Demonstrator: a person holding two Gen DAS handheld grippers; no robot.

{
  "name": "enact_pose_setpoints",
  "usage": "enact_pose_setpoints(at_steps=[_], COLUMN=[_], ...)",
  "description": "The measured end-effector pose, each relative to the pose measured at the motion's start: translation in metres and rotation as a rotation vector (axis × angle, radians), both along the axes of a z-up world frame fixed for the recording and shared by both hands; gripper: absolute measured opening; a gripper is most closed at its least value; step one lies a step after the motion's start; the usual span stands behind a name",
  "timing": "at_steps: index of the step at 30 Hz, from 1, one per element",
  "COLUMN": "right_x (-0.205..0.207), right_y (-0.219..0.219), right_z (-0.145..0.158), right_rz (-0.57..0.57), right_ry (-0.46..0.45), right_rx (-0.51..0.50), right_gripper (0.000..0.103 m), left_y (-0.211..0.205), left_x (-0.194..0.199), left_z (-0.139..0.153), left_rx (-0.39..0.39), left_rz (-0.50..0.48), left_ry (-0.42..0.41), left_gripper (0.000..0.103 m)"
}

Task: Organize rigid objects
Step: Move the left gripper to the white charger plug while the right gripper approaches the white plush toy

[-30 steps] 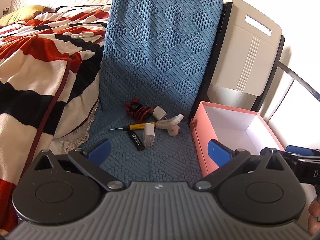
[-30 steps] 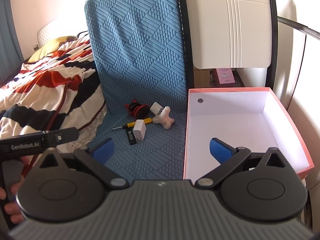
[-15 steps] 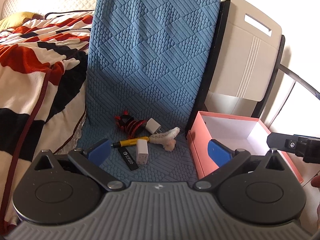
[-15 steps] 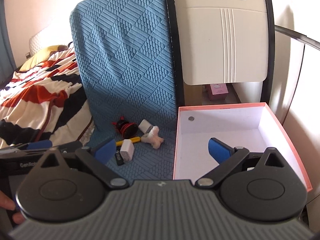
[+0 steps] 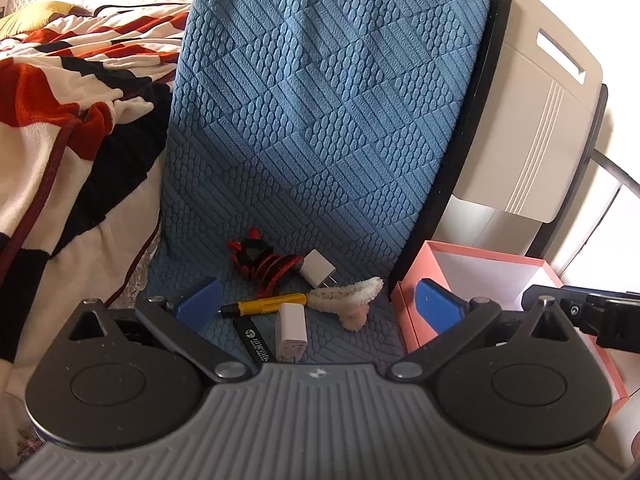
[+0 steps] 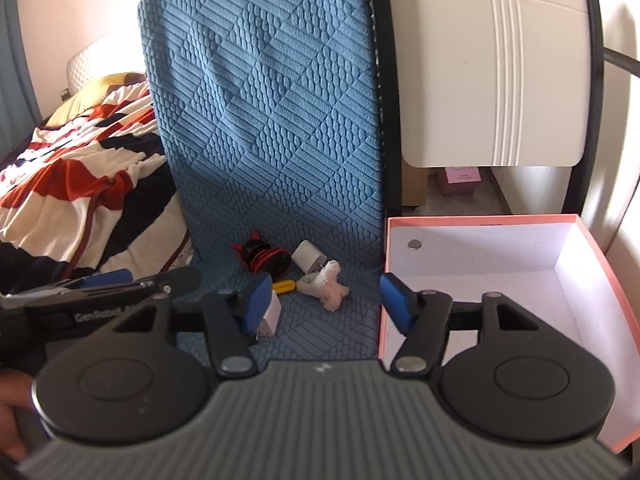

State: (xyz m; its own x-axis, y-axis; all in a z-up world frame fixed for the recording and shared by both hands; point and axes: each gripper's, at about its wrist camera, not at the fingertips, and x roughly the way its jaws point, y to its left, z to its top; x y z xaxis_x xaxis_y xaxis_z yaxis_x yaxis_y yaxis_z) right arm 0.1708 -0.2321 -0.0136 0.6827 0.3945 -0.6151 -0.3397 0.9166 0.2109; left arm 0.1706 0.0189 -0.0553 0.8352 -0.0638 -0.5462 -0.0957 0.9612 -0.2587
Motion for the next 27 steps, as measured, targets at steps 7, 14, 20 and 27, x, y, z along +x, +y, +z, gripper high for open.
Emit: enact_pose_setpoints(at_steps=[7,14,20,27], right_x=[0.023,0.054,0.084,0.112], right_y=[0.023,0.045,0.047,0.056], right_z=[-0.021,-0.048,-0.068,-0.082], right_rz=[-0.016,-0.016,-0.086,-0.109], right_ry=[0.007,0.086,0.154,0.189], right_rx=[0.015,0.043,0.104,0.123], right_gripper=[0.041,0.021,0.022,0.022], left_y=[0.014,0.024,0.026,0.012], left_x=[0.027,0.051,0.065,0.078], left_z=[-0.035,-0.064,-0.083,-0.098], left_rx=[-0.021,-0.025,-0.055,-0.026], left_rz=[0.01,-0.022,-0.019,-0.04], left_ry=[0.034,0.081,0.093,0.109], left_gripper=[0.103,0.102,0.099,0.081])
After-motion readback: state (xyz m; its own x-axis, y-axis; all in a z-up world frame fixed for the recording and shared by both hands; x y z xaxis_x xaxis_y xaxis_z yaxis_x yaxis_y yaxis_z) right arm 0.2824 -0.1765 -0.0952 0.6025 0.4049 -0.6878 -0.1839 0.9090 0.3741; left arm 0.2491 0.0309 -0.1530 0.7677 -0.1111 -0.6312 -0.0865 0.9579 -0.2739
